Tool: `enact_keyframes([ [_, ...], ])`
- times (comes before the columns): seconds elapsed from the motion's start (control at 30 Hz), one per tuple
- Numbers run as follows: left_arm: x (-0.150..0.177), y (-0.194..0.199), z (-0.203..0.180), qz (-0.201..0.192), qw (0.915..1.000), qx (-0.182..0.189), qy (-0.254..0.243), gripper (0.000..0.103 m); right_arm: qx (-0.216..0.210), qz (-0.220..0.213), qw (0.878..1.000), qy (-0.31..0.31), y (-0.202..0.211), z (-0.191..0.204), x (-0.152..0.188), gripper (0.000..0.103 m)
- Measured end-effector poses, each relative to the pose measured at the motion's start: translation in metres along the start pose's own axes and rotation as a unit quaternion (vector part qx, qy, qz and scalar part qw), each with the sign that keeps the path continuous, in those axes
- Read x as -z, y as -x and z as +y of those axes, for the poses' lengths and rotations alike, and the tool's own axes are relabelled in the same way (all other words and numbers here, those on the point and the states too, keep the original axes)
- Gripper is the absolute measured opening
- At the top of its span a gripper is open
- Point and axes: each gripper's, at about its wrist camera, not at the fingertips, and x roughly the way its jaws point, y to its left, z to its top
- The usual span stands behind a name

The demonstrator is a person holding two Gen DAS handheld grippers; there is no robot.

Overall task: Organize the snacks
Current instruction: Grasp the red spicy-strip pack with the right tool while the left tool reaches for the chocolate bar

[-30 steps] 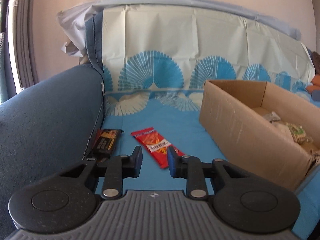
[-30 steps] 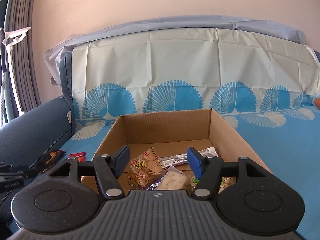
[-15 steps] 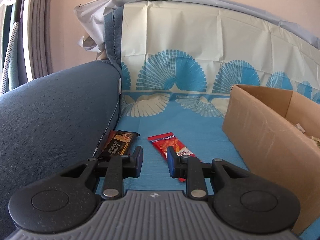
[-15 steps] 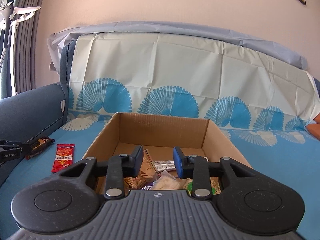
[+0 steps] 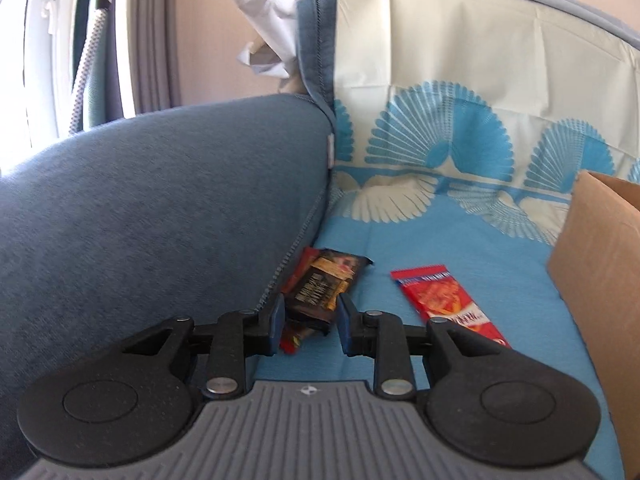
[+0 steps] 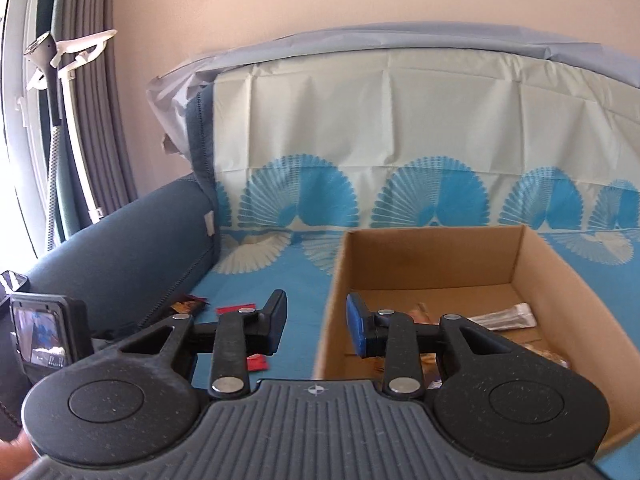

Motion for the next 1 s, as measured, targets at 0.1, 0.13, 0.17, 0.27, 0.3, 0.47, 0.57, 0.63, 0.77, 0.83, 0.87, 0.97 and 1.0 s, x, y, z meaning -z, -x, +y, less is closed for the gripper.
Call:
enact_keyframes([
  [0.1, -0.001, 0.0, -0.003, -0.011, 0.9998, -0.004, -0.013, 0.033, -0.009, 0.014, 1.0, 0.012, -0.028, 0.039, -0.015, 0.035],
  [0.13, -0.001, -0.001, -0.004, -0.014, 0.9997, -0.005, -0.018, 0.035, -0.013, 0.02, 1.0, 0.013, -0.039, 0.049, -0.018, 0.035],
  [0.17, -0.001, -0.002, -0.007, -0.016, 0.9996, -0.007, -0.024, 0.036, -0.016, 0.029, 0.999, 0.014, -0.052, 0.06, -0.02, 0.037],
  [0.27, 0.0, -0.01, -0.015, -0.012, 0.9986, -0.017, -0.049, 0.041, -0.004, 0.071, 0.997, 0.009, -0.095, 0.076, -0.023, 0.038],
  [0.3, 0.0, -0.014, -0.018, -0.008, 0.9981, -0.02, -0.058, 0.043, -0.003, 0.092, 0.996, 0.0, -0.112, 0.076, -0.024, 0.04],
  [0.47, 0.005, -0.031, -0.023, 0.019, 0.9965, -0.02, -0.079, 0.051, -0.015, 0.259, 0.966, -0.012, -0.209, 0.073, -0.01, 0.057],
  [0.57, 0.008, -0.039, -0.025, 0.027, 0.9956, -0.021, -0.087, 0.051, -0.011, 0.291, 0.956, 0.011, -0.245, 0.072, 0.001, 0.068],
  [0.63, 0.009, -0.044, -0.025, 0.035, 0.9955, -0.019, -0.086, 0.051, -0.017, 0.314, 0.949, 0.032, -0.267, 0.074, 0.007, 0.072],
  [0.77, 0.007, -0.055, -0.024, 0.043, 0.9953, -0.017, -0.085, 0.051, -0.044, 0.363, 0.93, 0.036, -0.298, 0.076, 0.021, 0.073],
  [0.83, 0.008, -0.058, -0.025, 0.045, 0.9948, -0.02, -0.089, 0.05, -0.046, 0.36, 0.93, 0.054, -0.304, 0.082, 0.021, 0.079],
  [0.87, 0.008, -0.06, -0.025, 0.047, 0.9944, -0.024, -0.091, 0.047, -0.044, 0.356, 0.931, 0.072, -0.304, 0.086, 0.022, 0.076],
  [0.97, 0.008, -0.062, -0.018, 0.051, 0.9949, -0.029, -0.081, 0.03, -0.043, 0.341, 0.935, 0.092, -0.301, 0.092, 0.022, 0.052],
  [1.0, 0.008, -0.061, -0.016, 0.05, 0.9953, -0.024, -0.079, 0.028, -0.042, 0.337, 0.936, 0.09, -0.299, 0.091, 0.021, 0.051],
])
